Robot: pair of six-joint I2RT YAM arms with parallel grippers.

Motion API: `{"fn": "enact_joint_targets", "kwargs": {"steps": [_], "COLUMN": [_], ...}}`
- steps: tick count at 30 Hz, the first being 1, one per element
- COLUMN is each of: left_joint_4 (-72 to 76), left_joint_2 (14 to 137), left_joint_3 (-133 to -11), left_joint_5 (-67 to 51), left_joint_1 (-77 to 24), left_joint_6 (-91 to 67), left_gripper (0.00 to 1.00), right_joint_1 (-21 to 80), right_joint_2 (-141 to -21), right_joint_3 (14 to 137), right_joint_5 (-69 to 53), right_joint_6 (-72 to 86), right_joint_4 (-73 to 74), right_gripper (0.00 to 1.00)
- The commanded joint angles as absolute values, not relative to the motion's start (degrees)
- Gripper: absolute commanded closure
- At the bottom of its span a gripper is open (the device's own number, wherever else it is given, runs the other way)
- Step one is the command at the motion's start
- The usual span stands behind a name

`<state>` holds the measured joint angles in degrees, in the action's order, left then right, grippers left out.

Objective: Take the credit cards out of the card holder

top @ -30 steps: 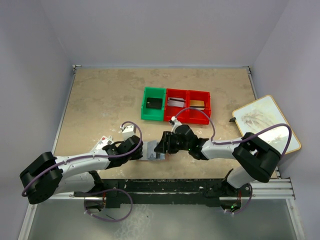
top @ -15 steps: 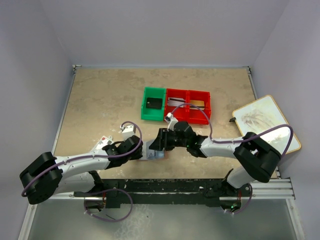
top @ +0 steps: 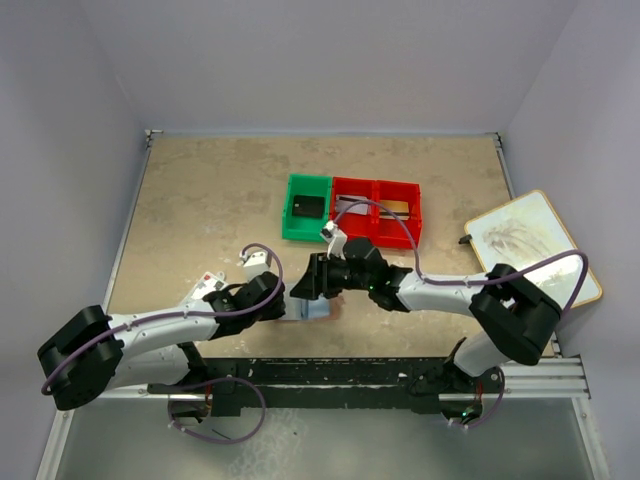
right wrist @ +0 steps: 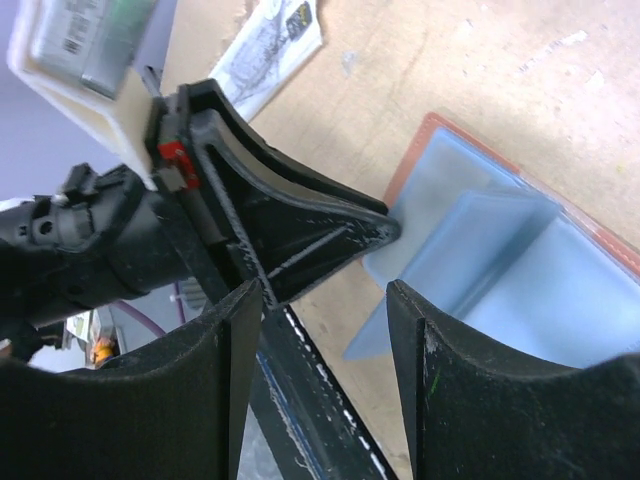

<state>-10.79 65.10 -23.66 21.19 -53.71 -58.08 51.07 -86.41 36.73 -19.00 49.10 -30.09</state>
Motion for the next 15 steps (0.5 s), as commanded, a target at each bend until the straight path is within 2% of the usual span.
{"fn": "enact_joint_targets", "kwargs": {"steps": [1,7,15], "left_joint_4": [-11.29,-12.49,-12.35], "left_joint_2": [64.49,63.38,63.05], "left_joint_3": [-22.94,-22.83,-22.59], "left_joint_5": [21.00,21.69,21.70], "left_joint_1": [-53.79,-53.79,-53.79], "left_joint_6": [-58.90,-58.96,-58.93], "left_gripper": [0.84,0.83,0.83], "right_joint_1": [52.22,52.62,52.98], "right_joint_2": [-87.55,-89.11,-83.63], "right_joint_3": [42.95,46.51,46.15], "right_joint_5": [-19.56,-15.08,-3.00], "right_joint_6": [46.17,44.16,42.97], "right_joint_4": [-29.16,-23.43,-9.69], "right_gripper": [0.44,0.45,0.44]}}
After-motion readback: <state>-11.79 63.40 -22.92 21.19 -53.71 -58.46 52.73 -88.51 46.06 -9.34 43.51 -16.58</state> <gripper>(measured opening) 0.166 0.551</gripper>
